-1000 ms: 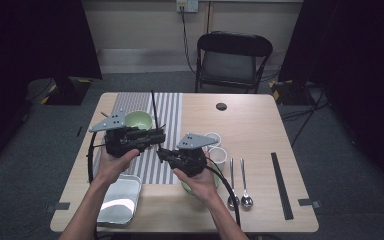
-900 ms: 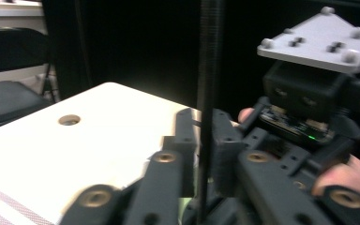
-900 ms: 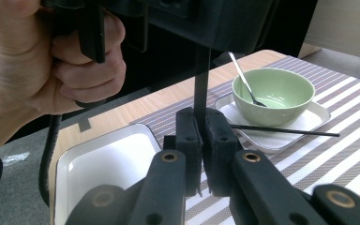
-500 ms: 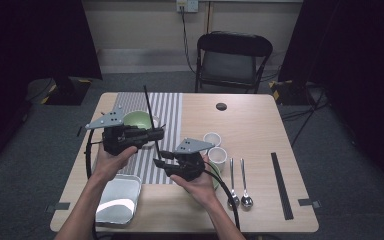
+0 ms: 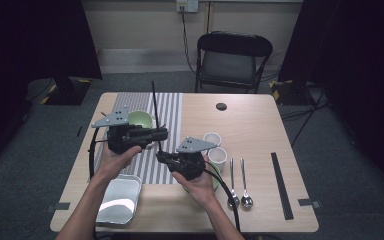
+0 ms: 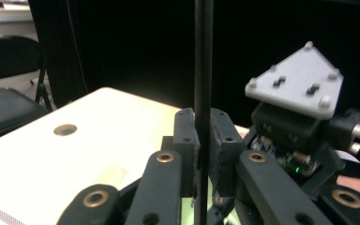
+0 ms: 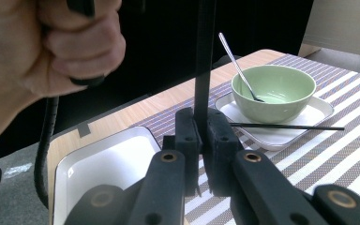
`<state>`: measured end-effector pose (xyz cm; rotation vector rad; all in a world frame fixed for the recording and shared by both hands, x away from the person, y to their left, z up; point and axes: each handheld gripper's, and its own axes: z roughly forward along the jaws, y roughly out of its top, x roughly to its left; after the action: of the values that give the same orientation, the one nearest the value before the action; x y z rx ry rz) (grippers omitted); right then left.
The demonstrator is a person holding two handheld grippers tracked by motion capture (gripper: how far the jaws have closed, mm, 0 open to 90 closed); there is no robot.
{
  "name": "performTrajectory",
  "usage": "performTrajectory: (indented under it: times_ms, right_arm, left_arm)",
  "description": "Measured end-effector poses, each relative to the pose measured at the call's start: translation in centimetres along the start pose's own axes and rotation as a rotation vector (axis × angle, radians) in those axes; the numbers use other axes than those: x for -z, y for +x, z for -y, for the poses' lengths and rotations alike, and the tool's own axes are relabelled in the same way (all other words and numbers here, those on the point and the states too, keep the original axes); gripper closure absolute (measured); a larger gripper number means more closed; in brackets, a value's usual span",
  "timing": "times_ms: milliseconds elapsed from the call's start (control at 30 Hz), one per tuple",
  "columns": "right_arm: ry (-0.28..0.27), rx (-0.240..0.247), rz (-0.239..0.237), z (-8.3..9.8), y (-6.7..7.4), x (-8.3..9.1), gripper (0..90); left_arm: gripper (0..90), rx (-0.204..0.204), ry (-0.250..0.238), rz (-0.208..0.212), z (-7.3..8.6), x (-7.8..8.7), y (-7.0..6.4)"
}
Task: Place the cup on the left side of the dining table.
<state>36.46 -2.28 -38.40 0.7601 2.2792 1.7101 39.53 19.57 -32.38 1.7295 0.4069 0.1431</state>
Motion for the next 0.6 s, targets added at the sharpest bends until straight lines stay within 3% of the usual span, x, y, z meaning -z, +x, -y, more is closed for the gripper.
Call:
performTrajectory:
  times_ms: [233, 333, 400, 433, 500, 600]
  right_arm:
    - [-0.012, -0.010, 0.004, -0.5, -0.3, 0.3, 85.4]
    - [-0.006, -0.012, -0.003, -0.5, -0.1, 0.0, 85.3]
    - [-0.008, -0.012, -0.007, -0.3, -0.1, -0.1, 81.1]
    - [0.028, -0.010, 0.004, -0.2, -0.1, -0.1, 66.1]
    - [0.054, -0.015, 0.025, 0.0, -0.1, 0.3, 60.7]
    - [0.054, -0.011, 0.029, 0.1, -0.1, 1.1, 60.1]
  left_arm:
    - [80.3, 0.033, 0.005, 0.012, 1.5, -0.1, 0.2]
    - [84.5, 0.038, 0.009, 0.014, 1.8, -0.2, 0.3]
    - [84.7, 0.042, 0.007, 0.005, 1.9, 0.0, 0.4]
    - [84.7, 0.038, 0.008, -0.003, 2.0, 0.3, 0.5]
    - [84.7, 0.042, 0.005, -0.008, 2.0, 0.5, 0.6]
    - [84.8, 0.052, 0.007, -0.030, 2.5, 1.1, 1.1]
